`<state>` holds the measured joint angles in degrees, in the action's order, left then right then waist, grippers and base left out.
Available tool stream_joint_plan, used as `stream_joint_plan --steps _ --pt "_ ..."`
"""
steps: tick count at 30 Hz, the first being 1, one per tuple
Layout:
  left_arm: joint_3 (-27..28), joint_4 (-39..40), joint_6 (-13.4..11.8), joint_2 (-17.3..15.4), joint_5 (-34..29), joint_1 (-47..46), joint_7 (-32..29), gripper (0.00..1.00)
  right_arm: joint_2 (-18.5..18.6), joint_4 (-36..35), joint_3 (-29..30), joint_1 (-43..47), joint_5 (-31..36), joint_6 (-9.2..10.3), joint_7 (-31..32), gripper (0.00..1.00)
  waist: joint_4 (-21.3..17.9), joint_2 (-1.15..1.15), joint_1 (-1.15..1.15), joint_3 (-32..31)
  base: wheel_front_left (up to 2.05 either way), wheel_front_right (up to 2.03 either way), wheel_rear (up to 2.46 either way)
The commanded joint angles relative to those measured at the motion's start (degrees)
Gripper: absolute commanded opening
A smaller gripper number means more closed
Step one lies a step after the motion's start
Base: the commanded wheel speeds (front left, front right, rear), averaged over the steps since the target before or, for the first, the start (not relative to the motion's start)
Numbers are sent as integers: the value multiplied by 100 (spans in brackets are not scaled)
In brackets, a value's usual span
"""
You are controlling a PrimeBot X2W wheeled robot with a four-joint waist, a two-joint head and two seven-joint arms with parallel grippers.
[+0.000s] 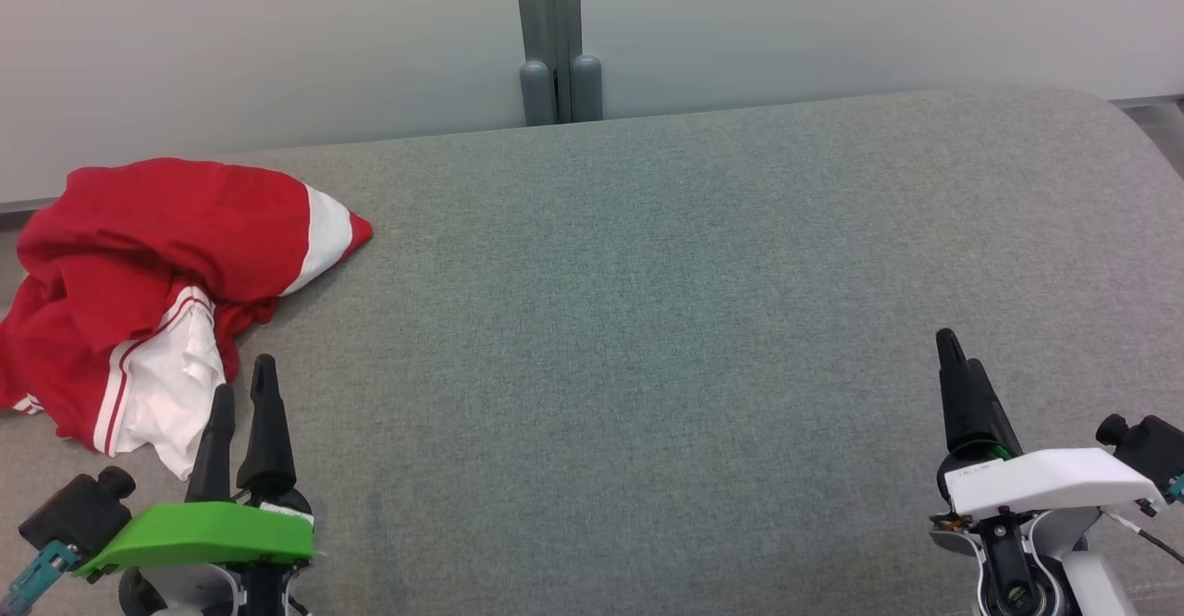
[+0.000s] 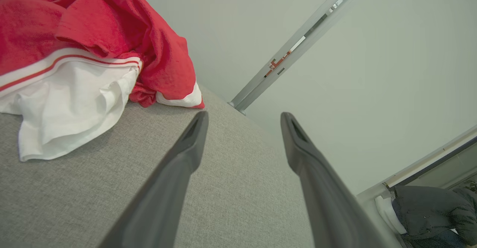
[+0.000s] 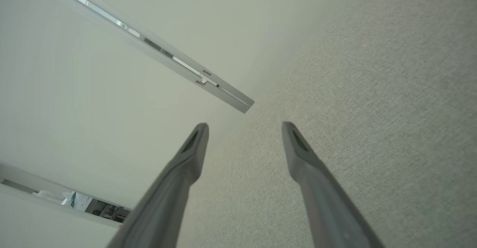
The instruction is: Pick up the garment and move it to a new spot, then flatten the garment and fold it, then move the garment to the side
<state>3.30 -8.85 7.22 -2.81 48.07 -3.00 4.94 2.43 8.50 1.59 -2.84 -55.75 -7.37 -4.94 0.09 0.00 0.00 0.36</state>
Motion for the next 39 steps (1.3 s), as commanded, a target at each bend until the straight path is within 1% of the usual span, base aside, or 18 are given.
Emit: stream_joint_plan --steps 1,10,21,39 --pt "-30 102 20 -90 -306 -10 59 100 36 -121 -25 -21 208 -15 -59 100 1 0 0 -1 0 0 0" --pt "-97 114 23 -101 -1158 34 214 100 39 -194 -175 -17 1036 -16 -214 100 4 0 0 -11 0 0 0" --pt "-185 79 -9 -130 -2013 92 390 100 43 -198 -251 46 2020 -16 -390 100 16 0 0 -20 0 0 0" --pt "-288 51 -62 -169 -3047 140 635 100 49 -163 -288 79 3021 -18 -632 100 33 0 0 -13 0 0 0"
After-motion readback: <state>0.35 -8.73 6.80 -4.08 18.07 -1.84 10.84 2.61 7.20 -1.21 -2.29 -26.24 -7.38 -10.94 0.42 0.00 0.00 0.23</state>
